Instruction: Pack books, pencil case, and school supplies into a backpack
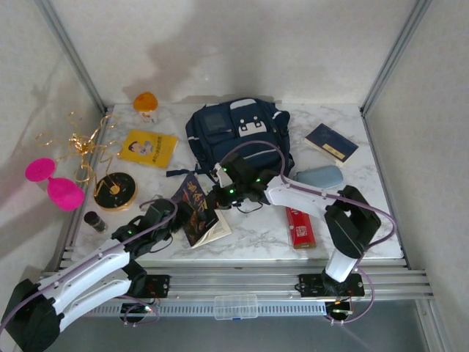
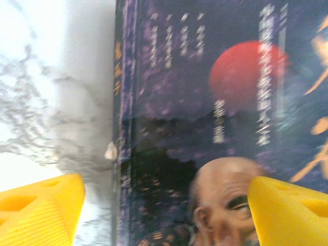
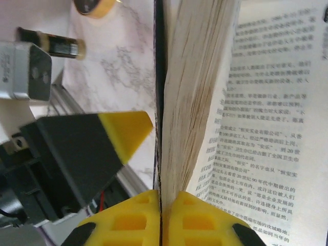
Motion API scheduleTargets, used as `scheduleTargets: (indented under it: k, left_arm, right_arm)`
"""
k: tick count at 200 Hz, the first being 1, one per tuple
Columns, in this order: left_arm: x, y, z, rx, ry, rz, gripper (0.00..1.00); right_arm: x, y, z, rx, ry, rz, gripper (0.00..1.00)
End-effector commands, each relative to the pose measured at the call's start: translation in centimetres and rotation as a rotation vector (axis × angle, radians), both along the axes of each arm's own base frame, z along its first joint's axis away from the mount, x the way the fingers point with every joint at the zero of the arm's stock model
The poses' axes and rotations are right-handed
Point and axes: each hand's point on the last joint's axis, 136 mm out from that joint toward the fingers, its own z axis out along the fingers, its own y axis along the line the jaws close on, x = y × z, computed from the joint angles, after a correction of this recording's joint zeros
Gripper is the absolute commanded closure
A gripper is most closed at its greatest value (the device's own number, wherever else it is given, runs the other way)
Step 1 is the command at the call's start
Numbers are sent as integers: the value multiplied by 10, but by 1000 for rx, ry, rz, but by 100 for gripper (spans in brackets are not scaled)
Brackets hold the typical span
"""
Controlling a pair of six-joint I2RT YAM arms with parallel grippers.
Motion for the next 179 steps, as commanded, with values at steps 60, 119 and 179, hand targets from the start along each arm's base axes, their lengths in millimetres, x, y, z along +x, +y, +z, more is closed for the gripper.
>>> scheduleTargets:
  k: [60, 119, 179]
  left_arm:
    - [30, -17, 130, -114, -206, -90, 7]
    - [62, -71, 190, -267, -372, -278, 9]
    - [87, -118, 225, -402, -500, -415, 20]
  right_arm:
    - [27, -51, 128, 302, -114, -108, 100]
    - [52, -105, 185, 451, -130, -178, 100]
    - [59, -132, 216, 539, -164, -181, 100]
